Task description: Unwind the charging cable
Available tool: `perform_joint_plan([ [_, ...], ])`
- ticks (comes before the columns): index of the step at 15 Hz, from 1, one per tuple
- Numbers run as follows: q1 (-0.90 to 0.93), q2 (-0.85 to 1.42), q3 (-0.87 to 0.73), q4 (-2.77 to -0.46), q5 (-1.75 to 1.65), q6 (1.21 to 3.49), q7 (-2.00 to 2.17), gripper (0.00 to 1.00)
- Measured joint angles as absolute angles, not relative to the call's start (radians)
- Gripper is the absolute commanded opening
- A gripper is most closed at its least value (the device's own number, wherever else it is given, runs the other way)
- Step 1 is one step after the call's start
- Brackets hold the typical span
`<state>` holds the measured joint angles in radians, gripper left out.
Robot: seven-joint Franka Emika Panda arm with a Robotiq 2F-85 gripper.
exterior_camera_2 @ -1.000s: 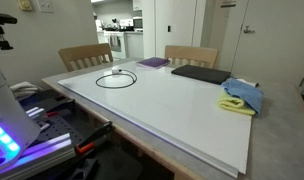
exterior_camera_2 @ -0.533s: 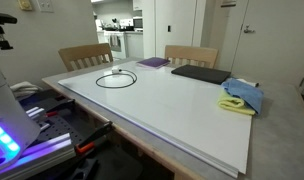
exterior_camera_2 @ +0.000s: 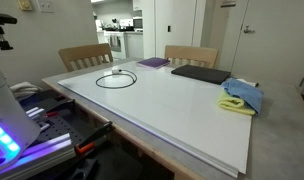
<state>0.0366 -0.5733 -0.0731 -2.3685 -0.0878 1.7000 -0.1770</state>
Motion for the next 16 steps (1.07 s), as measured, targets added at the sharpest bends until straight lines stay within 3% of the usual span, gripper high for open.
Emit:
perform_joint_plan([
  [16,0.096,-0.460,0.012,-2.397,-0.024,1.844,-0.115,1.00],
])
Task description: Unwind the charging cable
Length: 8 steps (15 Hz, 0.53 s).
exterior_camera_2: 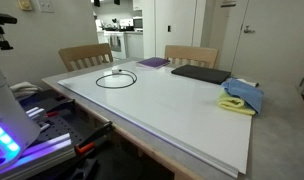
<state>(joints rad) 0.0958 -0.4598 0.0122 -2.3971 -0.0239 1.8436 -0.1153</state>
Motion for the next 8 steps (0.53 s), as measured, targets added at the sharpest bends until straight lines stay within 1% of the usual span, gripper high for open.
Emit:
perform_joint_plan([
  [8,0.095,-0.451,0.063,-2.482,0.053,2.128,0.126,1.00],
])
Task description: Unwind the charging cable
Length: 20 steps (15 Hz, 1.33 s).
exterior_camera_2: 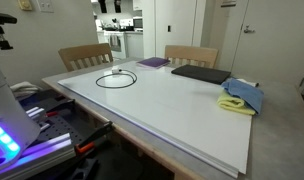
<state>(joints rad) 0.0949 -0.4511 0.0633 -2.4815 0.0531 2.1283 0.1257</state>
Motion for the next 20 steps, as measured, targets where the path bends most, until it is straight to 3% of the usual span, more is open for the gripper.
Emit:
perform_joint_plan([
  [11,0.089,-0.424,0.120,-2.505,0.030,2.187,0.243,1.00],
  [20,0.096,-0.179,0.254,-2.433,-0.057,2.296,0.489,1.00],
])
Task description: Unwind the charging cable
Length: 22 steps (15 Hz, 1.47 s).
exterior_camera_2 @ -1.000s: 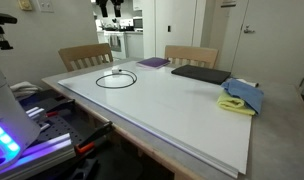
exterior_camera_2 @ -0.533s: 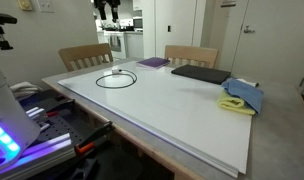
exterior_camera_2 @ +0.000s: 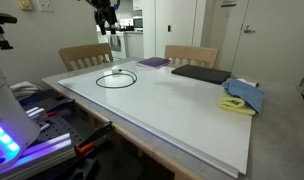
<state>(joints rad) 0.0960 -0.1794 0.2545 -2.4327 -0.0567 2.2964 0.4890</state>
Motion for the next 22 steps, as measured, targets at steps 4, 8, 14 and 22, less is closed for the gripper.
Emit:
perform_joint_plan([
  [4,0.120,-0.051,0.263,-2.334,-0.129,2.301,0.575,1.00],
  [8,0.175,0.078,0.262,-2.232,-0.170,2.301,0.677,1.00],
  [14,0.247,0.199,0.240,-2.176,-0.164,2.393,0.848,1.00],
  [22,0.287,0.292,0.191,-2.176,-0.140,2.573,0.916,1.00],
])
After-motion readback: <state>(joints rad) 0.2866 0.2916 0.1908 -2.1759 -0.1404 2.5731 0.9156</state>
